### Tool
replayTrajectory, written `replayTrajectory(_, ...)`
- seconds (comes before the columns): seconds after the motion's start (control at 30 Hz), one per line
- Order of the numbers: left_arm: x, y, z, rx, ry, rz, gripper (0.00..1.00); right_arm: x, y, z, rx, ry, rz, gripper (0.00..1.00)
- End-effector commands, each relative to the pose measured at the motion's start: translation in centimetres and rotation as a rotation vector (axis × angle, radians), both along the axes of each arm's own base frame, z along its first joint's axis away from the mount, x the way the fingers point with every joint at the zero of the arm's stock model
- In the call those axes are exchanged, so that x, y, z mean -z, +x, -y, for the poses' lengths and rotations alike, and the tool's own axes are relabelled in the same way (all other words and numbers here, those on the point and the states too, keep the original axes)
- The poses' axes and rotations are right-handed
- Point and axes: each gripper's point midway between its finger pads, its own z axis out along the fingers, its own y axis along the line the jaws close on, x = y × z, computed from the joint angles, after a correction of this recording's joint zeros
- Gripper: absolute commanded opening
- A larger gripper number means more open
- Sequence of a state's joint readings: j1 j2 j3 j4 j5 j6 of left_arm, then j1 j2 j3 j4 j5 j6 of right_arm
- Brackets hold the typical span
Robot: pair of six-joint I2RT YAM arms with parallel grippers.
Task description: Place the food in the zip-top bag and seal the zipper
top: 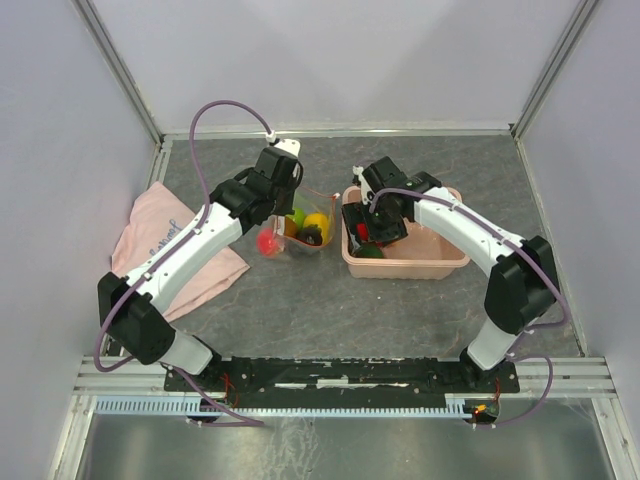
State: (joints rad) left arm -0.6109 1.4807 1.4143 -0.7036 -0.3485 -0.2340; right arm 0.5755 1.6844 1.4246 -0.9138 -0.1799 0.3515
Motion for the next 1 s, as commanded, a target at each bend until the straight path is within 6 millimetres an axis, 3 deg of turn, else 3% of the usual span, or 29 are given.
replayTrajectory(0.0,-2.5,0.8,-0.6,-0.056,-0.036,0.067,0.03,-2.1,3.4,-0.1,-0.014,-0.036,0.162,0.99)
replayTrajectory(0.13,-2.7,0.7,-0.7,-0.059,-0.037,0.069,0.03,-1.1,5.5,2.5,-0.069,-0.215,0.257,0.99)
replayTrajectory(0.27,-2.7,0.7,-1.0,-0.063,-0.034,0.068,0.03,0.5,6.8,3.5,-0.138,-0.292,0.305,0.99)
replayTrajectory(0.67,-2.3,1.0,-1.0,-0.059,-0.035,0.057,0.03,6.1,10.8,1.9,-0.206,-0.164,0.413,0.99)
replayTrajectory(0.97,-2.4,1.1,-1.2,-0.060,-0.038,0.055,0.03,7.8,12.7,1.5,-0.191,-0.109,0.427,1.00)
